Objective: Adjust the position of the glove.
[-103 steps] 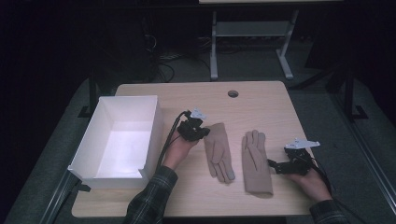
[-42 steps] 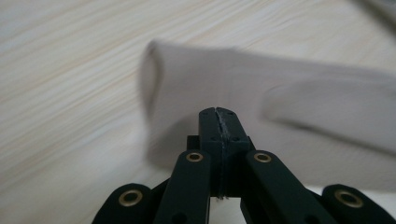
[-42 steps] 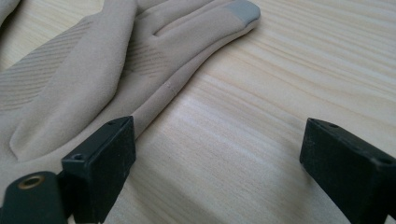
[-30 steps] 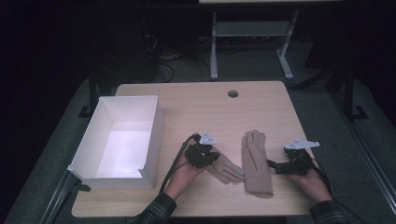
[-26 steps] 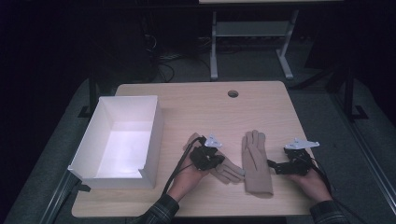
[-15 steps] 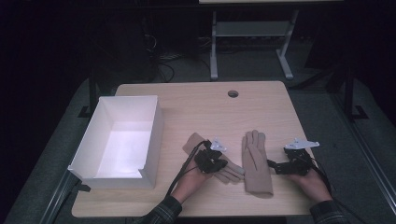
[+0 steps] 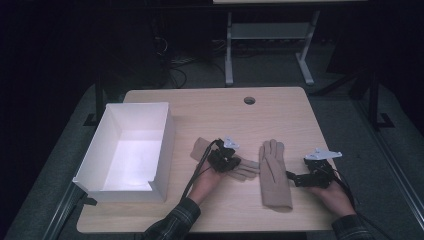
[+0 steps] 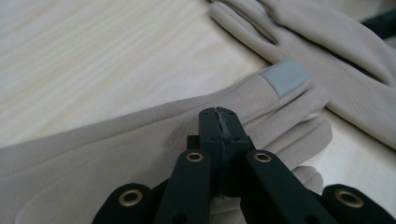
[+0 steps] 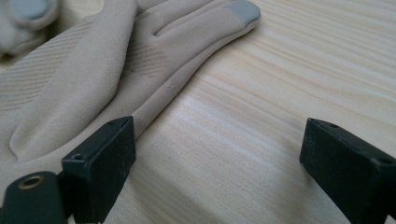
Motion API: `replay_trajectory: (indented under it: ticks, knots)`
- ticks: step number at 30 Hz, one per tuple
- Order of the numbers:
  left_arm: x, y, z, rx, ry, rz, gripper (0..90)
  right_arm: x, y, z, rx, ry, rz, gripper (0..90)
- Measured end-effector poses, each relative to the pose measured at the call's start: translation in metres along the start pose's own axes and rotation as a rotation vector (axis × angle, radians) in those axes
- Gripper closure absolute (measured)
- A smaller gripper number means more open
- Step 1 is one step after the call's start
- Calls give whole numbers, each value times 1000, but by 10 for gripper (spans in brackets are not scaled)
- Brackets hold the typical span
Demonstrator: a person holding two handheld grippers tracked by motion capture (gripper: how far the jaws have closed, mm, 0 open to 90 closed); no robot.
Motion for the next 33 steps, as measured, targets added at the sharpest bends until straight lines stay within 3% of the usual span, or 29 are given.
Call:
replay_trajectory:
  ticks: [10,16,19,21,26,33]
  knots:
    - [-19,26,19,-55,-4,-30,898,0,0,0,-2,0,-2,101]
    - [-27,40,28,-65,-31,-74,898,0,0,0,-2,0,-2,101]
    - [-26,42,27,-58,-29,-76,897,0,0,0,-3,1,-2,101]
    - [-26,42,23,-55,-39,-73,897,0,1,0,-5,4,2,100]
    - [-22,47,2,-96,-74,-75,885,0,1,0,-6,5,2,101]
    - [-5,76,-27,-170,-63,-108,894,0,1,0,-6,7,2,101]
Point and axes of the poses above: each handheld gripper's, and its own axes: z roughly forward along the jaws, x roughly out of its underside, y roughly to its left, the point moved 3 cm from there along z, roughly forward along the jaws, and after that the axes turned 6 degrees about z, right-handed, at the moved point
